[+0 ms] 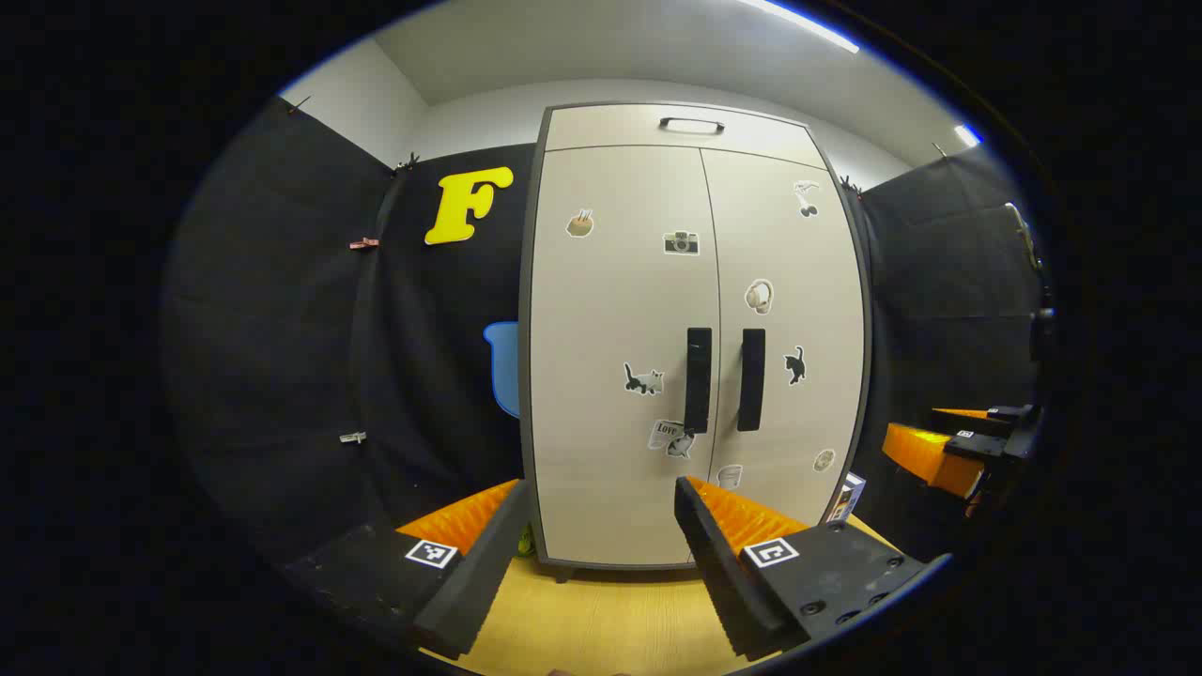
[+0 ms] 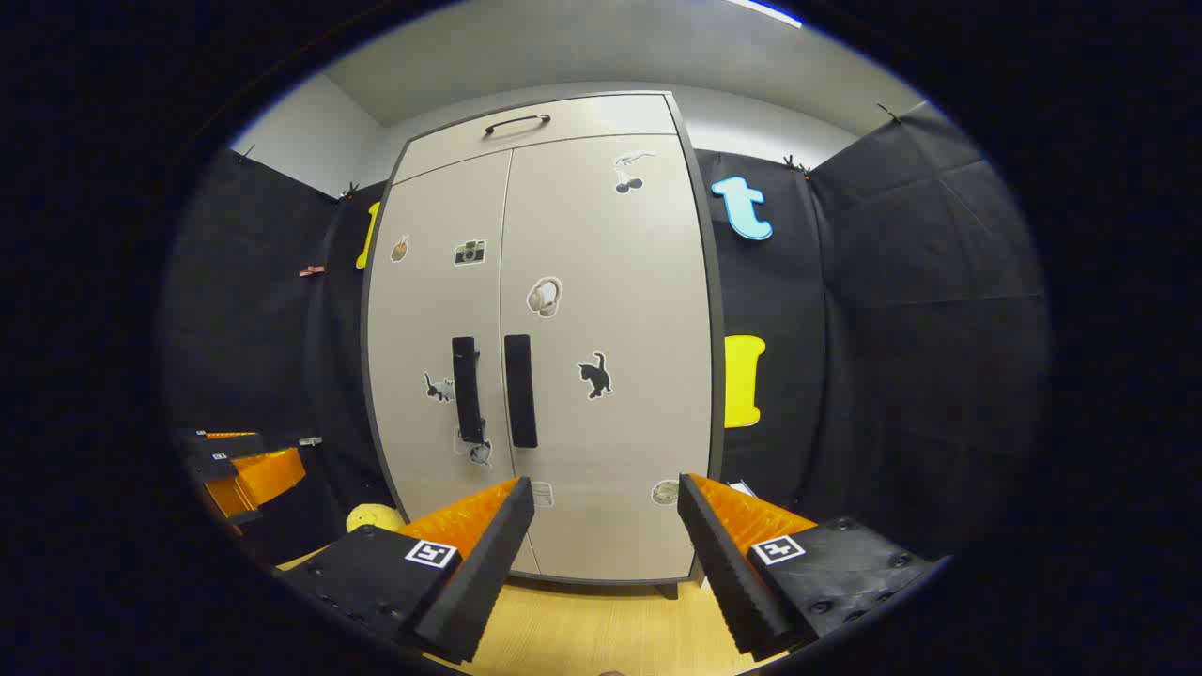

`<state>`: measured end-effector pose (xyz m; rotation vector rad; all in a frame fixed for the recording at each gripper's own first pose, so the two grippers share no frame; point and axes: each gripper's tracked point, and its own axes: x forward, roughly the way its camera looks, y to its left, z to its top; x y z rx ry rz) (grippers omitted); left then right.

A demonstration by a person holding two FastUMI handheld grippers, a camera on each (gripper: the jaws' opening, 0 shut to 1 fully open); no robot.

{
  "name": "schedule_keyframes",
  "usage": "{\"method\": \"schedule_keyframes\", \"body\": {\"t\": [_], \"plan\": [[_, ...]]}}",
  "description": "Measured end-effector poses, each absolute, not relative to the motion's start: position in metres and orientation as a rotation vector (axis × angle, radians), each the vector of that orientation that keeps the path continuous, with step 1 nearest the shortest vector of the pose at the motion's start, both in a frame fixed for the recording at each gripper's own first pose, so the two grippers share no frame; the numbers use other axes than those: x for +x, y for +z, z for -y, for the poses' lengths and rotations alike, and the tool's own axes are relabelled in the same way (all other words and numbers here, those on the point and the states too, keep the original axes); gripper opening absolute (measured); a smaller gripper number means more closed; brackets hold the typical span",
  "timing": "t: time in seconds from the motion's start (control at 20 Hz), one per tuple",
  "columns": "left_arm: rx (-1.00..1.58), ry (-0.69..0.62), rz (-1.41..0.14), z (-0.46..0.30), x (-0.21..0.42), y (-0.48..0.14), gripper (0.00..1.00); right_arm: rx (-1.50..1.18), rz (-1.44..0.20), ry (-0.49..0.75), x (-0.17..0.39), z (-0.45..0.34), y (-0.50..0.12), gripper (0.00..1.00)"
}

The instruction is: Open the right door of the double-door shoe cabinet with the right hand, and open the left door with the left hand.

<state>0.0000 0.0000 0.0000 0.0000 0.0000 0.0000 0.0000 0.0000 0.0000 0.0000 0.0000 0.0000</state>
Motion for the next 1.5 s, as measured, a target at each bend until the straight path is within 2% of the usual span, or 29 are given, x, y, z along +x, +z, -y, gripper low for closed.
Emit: {"method": "schedule_keyframes", "body": {"t": [0.45, 0.95, 1.25, 1.5], "plan": [[0.000, -0.093, 0.031, 0.002, 0.007, 0.013, 0.95, -0.001, 0.030, -0.053, -0.008, -0.014, 0.015, 0.98], [-0.037, -0.103, 0.026, -0.018, 0.013, 0.010, 0.95, 0.001, 0.014, -0.080, -0.005, -0.025, 0.012, 0.98], [0.032, -0.080, 0.035, -0.032, 0.016, 0.007, 0.95, -0.026, 0.020, -0.069, 0.006, -0.036, 0.020, 0.98], [-0.075, -0.136, 0.042, -0.026, 0.012, 0.012, 0.95, -0.034, 0.036, -0.012, 0.029, -0.058, 0.041, 0.98]]}}
